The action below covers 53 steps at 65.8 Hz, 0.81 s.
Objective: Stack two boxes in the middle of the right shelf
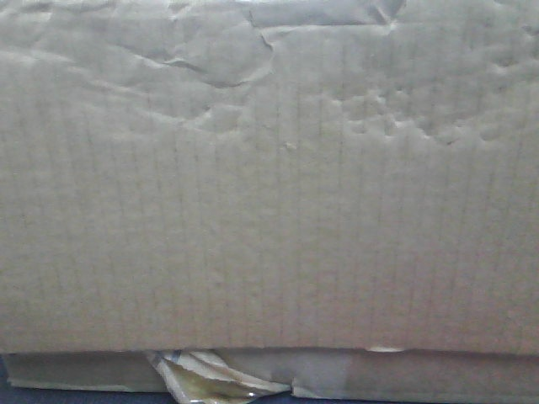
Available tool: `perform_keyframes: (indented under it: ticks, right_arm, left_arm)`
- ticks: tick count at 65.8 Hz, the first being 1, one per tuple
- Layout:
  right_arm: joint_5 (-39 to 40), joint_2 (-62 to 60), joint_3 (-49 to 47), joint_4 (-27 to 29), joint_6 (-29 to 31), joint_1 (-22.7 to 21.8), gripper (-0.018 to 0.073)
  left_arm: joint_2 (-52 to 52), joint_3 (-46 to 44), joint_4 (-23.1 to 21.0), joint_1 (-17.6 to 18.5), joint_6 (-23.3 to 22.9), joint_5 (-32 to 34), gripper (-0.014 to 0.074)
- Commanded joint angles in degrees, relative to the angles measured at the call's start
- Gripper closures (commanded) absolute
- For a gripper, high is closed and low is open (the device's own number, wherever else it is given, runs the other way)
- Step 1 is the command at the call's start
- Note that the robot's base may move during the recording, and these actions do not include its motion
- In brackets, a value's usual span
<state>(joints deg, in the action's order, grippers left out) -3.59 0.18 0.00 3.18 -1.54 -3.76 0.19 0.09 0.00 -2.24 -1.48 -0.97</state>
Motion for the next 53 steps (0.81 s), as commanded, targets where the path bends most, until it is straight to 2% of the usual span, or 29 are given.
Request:
perform_keyframes:
  ticks: [1, 53]
  right_arm:
    - [1.1, -0.2, 0.0, 0.0, 0.2, -0.4, 0.0721]
    - [1.1, -0.2, 0.0, 0.0, 0.2, -0.4, 0.0721]
  left_arm:
    - [-0.2, -0.1, 0.5, 0.0, -0.4, 1.0, 0.0697]
    - [-0.2, -0.1, 0.6, 0.1, -0.4, 1.0, 0.0697]
